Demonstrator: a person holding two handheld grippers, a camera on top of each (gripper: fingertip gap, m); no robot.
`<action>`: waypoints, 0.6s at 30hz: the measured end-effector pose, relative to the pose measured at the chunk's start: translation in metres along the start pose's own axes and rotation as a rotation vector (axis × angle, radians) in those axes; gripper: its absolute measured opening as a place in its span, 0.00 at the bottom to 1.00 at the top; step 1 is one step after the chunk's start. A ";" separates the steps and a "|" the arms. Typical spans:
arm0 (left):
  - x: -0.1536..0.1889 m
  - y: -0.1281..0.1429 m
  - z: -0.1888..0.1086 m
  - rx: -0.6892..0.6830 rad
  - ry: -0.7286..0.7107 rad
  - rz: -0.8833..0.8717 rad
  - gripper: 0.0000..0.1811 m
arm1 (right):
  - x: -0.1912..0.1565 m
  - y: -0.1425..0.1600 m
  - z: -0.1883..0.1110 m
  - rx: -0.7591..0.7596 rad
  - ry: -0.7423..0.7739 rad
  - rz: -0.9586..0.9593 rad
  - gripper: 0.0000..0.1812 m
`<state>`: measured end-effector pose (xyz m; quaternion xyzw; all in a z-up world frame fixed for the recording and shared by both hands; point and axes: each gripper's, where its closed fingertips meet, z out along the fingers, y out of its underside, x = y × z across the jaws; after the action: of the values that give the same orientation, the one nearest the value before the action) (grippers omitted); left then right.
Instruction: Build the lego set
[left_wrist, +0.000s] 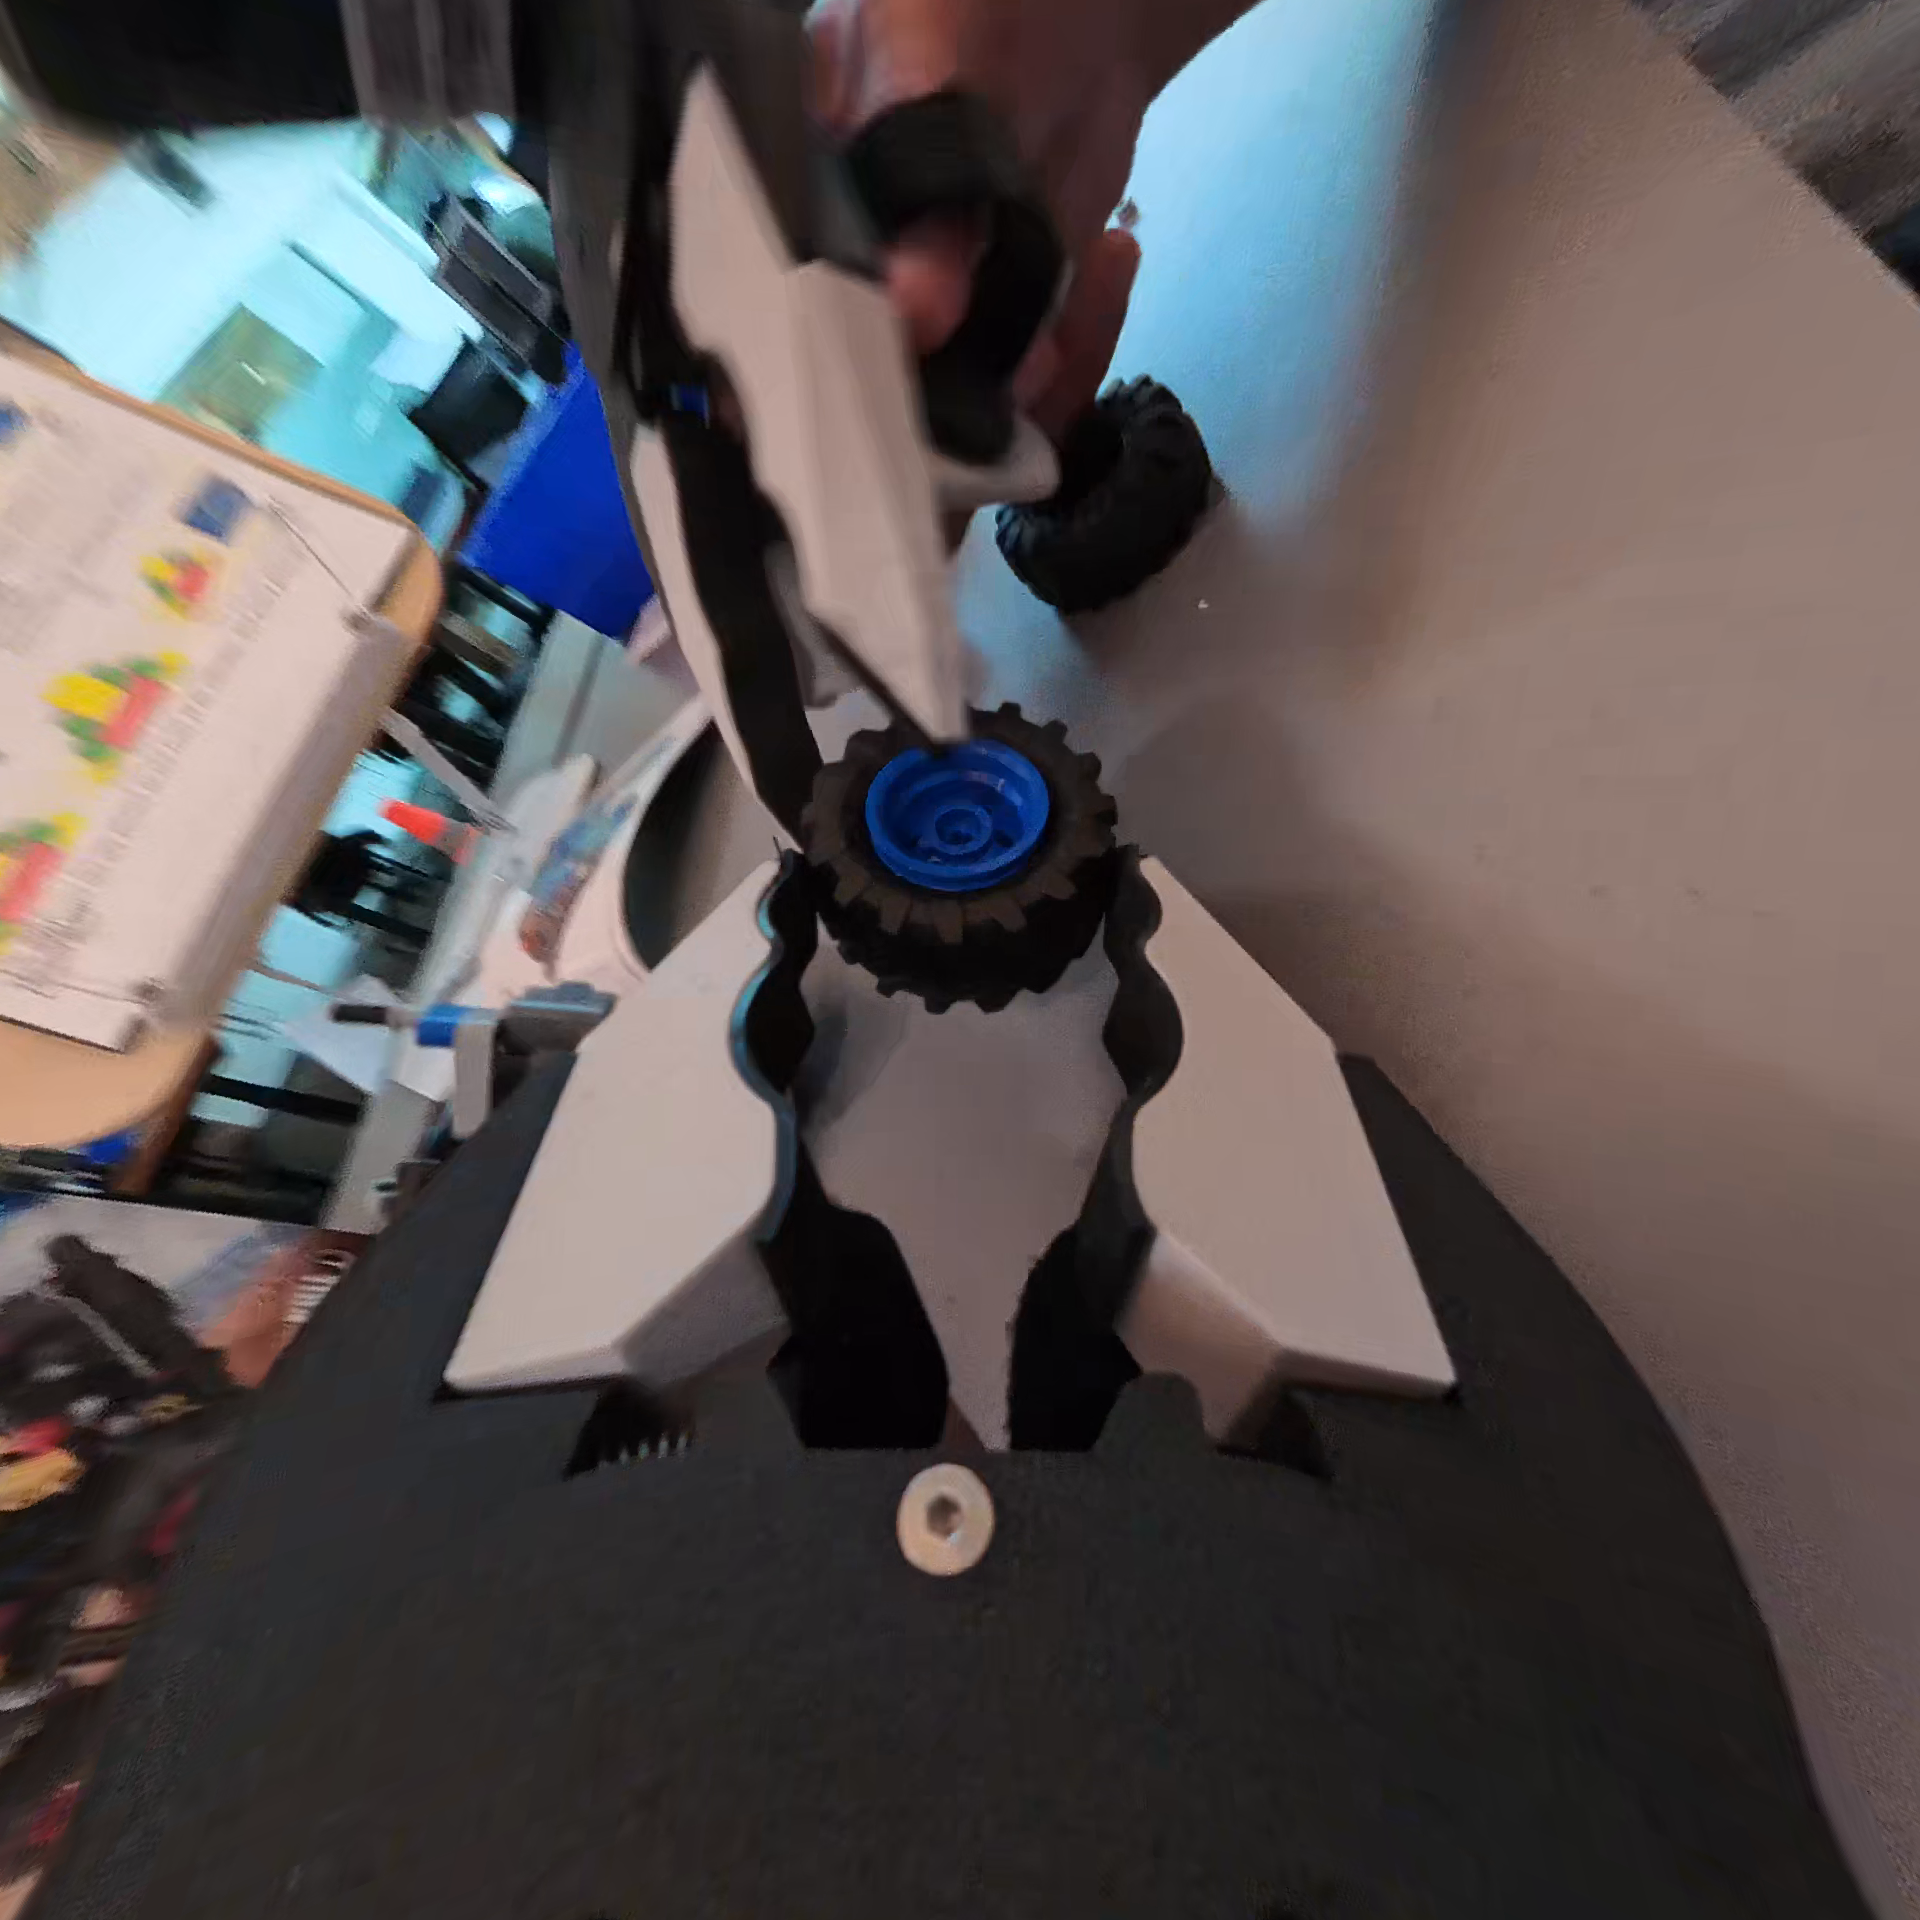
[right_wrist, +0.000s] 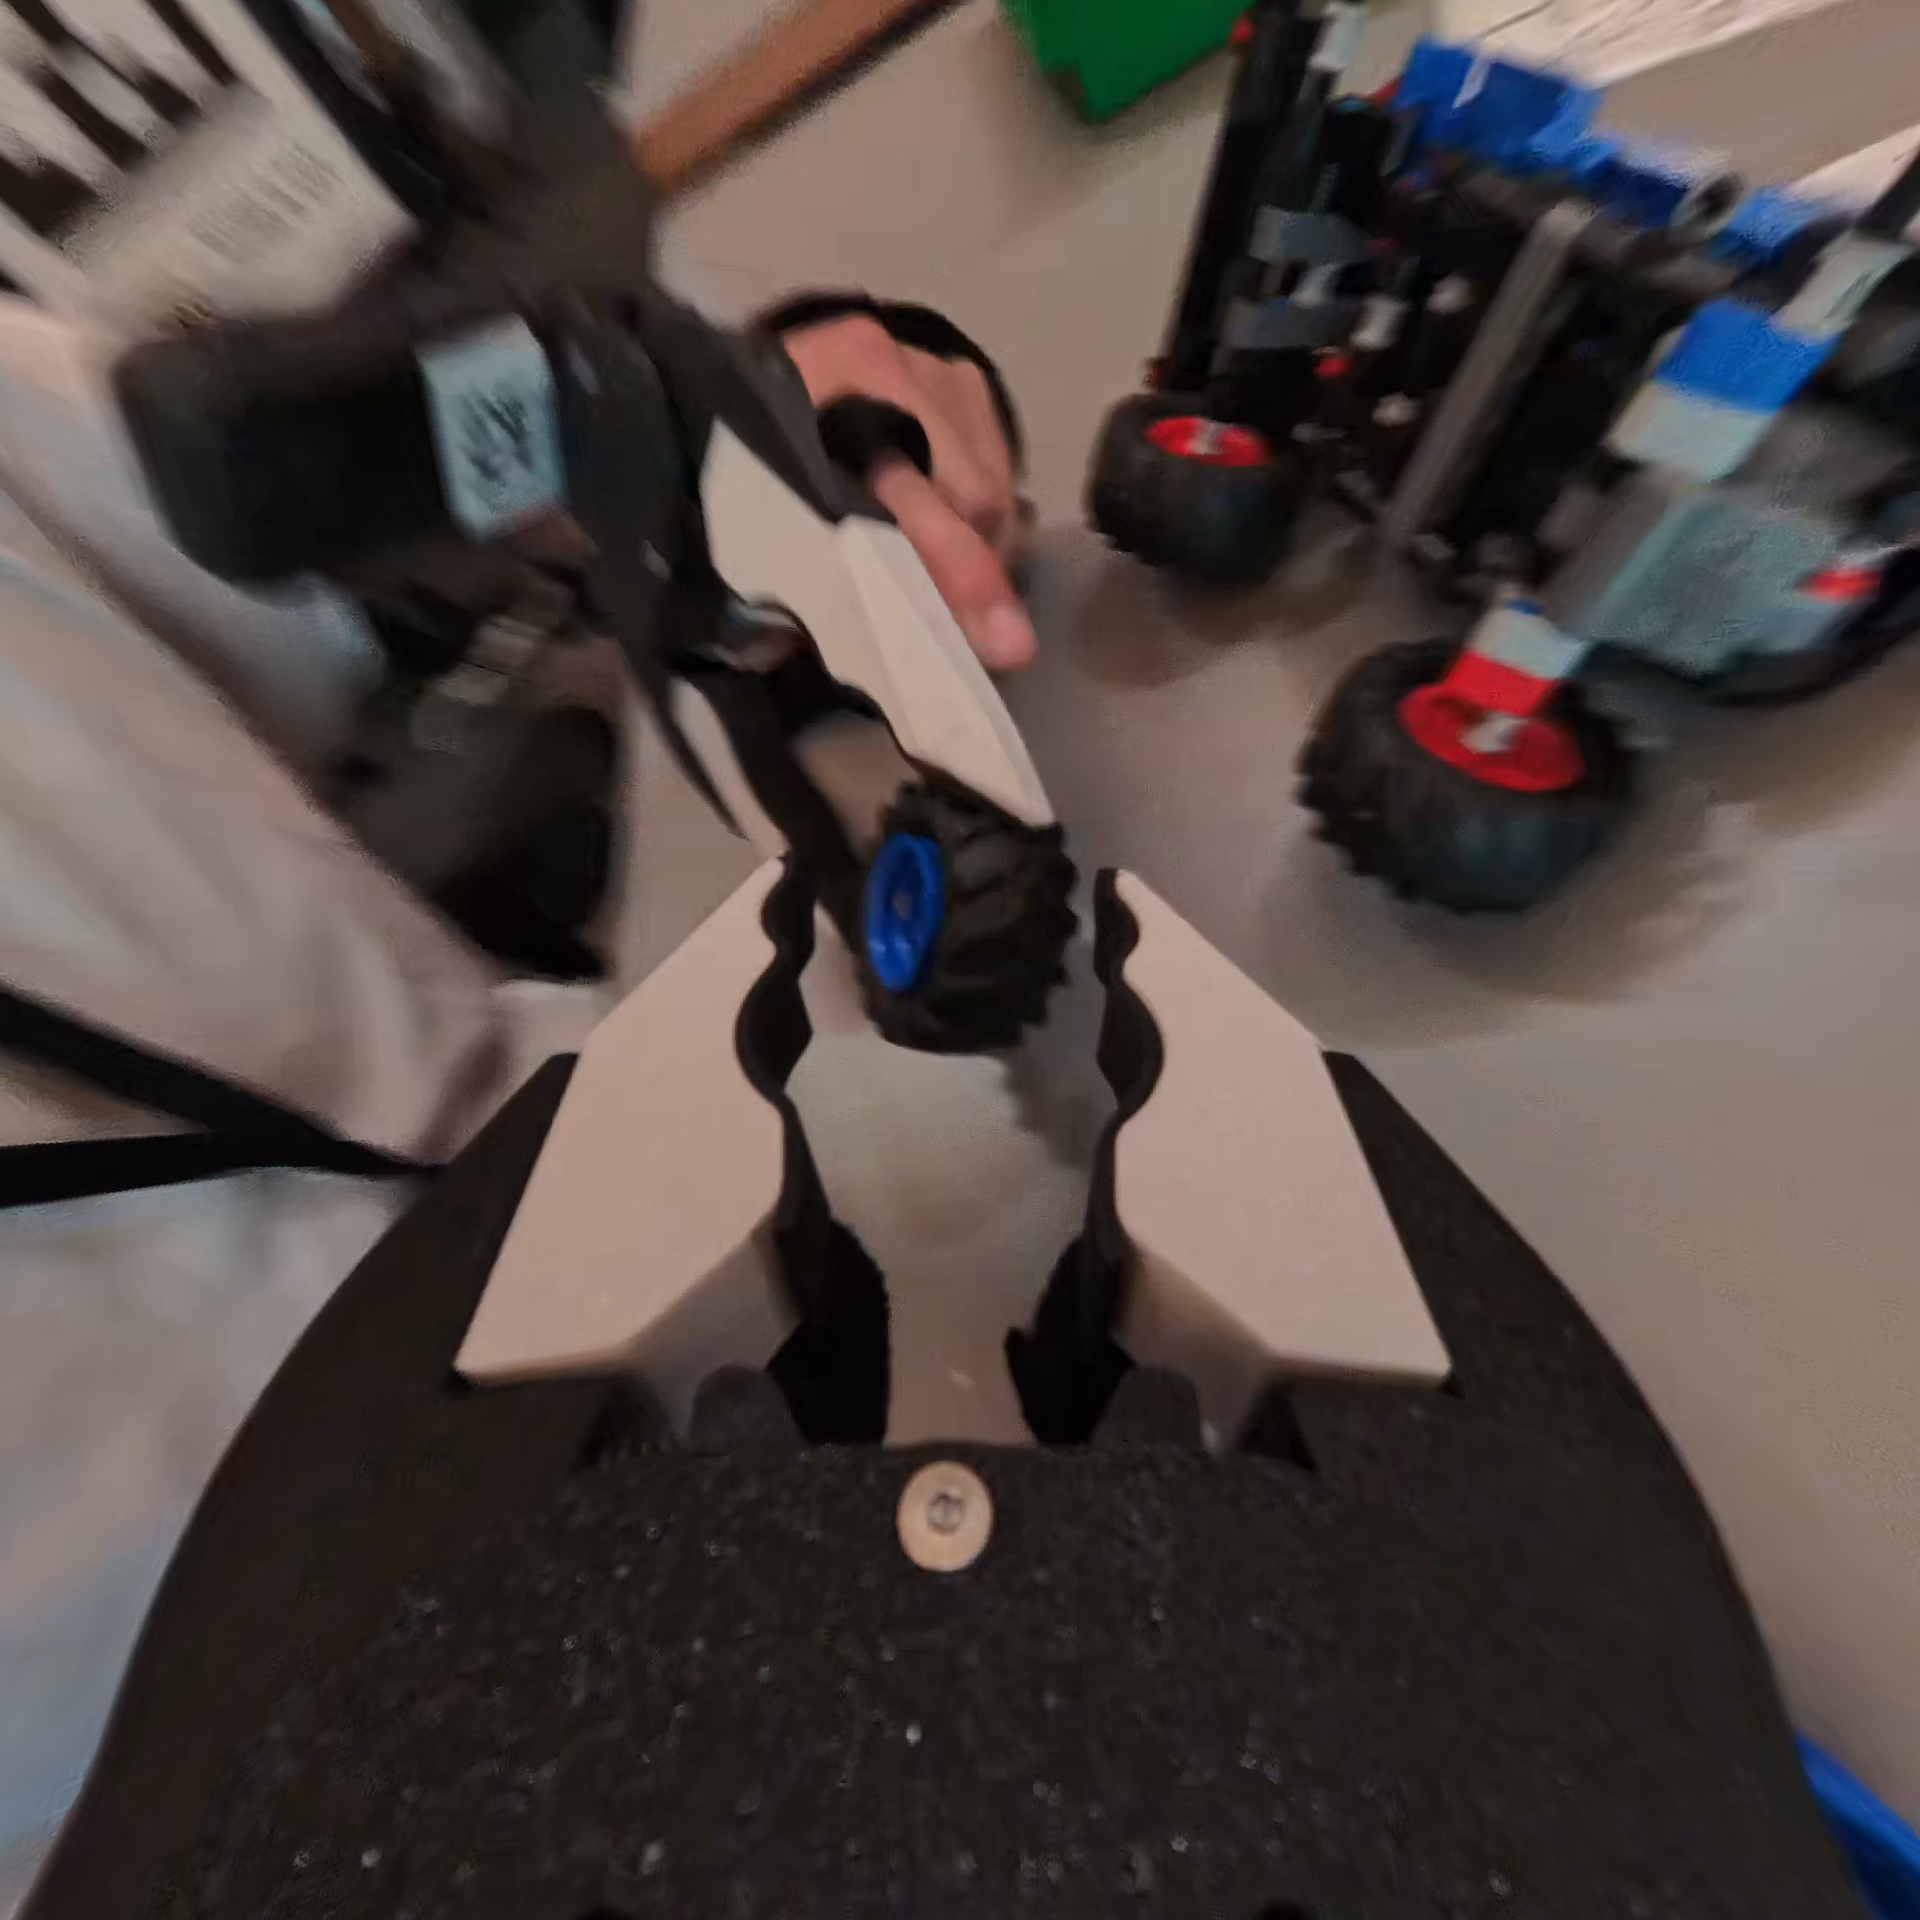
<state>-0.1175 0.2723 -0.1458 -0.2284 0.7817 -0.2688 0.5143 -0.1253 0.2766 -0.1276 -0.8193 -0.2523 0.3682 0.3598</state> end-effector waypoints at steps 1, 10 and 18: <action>0.000 -0.001 0.000 0.002 -0.027 0.038 0.30 | -0.005 -0.003 0.002 0.005 -0.093 0.087 0.29; -0.032 -0.001 -0.006 -0.036 -0.156 -0.193 0.31 | 0.010 -0.026 0.004 0.037 0.012 0.014 0.16; -0.058 -0.025 -0.018 0.276 0.056 -0.855 0.23 | -0.003 -0.053 0.001 0.201 -0.105 -0.009 0.15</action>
<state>-0.1110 0.2942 -0.0842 -0.4526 0.5875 -0.5652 0.3613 -0.1353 0.3078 -0.0855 -0.7577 -0.2363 0.4323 0.4280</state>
